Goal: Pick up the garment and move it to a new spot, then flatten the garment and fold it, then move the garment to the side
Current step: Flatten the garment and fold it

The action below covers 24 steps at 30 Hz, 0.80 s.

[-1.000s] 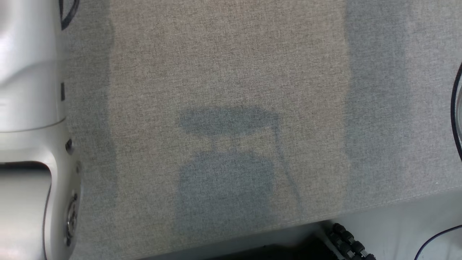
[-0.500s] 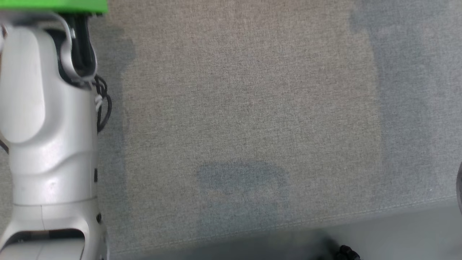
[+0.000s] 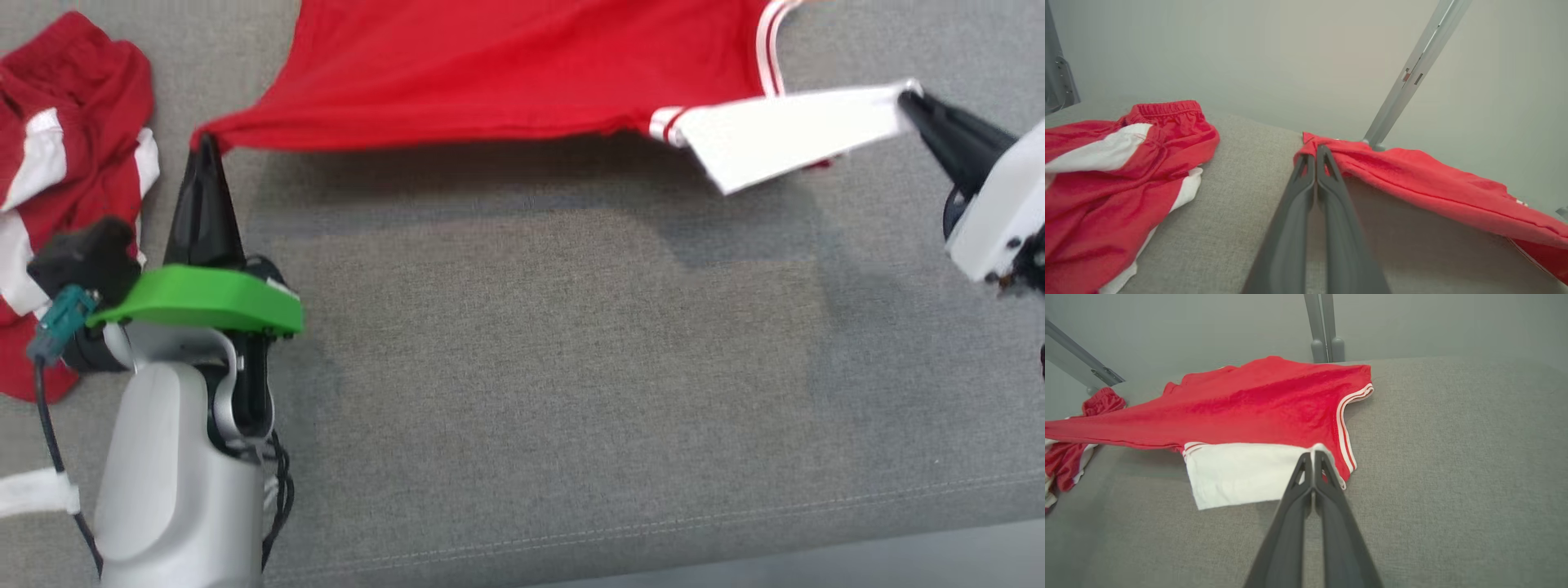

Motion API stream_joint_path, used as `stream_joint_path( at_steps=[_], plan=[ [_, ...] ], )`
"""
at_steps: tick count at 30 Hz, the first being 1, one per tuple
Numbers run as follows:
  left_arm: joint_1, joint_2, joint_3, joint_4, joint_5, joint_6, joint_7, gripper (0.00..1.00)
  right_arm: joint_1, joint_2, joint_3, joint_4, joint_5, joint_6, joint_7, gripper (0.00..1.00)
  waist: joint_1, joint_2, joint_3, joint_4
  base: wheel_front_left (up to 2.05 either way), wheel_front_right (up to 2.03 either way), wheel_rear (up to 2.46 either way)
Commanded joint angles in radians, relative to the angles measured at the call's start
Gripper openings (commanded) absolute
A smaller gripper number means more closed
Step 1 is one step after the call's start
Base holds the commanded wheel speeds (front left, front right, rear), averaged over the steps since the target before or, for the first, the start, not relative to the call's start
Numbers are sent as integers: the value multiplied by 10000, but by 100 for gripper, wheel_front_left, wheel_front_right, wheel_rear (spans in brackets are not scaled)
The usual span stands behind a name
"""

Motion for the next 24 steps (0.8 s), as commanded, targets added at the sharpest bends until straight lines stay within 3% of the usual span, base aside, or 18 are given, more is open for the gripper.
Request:
stream_joint_path(
  at_steps=[1, 9, 24],
  plan=[
    [570, 118, 6, -268, 11, 108, 179, 0, 576, 87, -118, -383, 137, 0, 370, 0, 2, -1, -969, 142, 0, 0, 0],
    [2533, 130, 22, -1207, -80, 554, 797, 0, 2505, 45, -182, -1373, 325, 0, 1808, 0, 2, -1, -1600, 153, 0, 0, 0],
    [4908, 251, -387, -1928, 136, 1244, 1438, 0, 4813, -210, -110, -1564, 277, 0, 3158, 0, 2, -1, -2298, 531, 0, 0, 0]
  ],
)
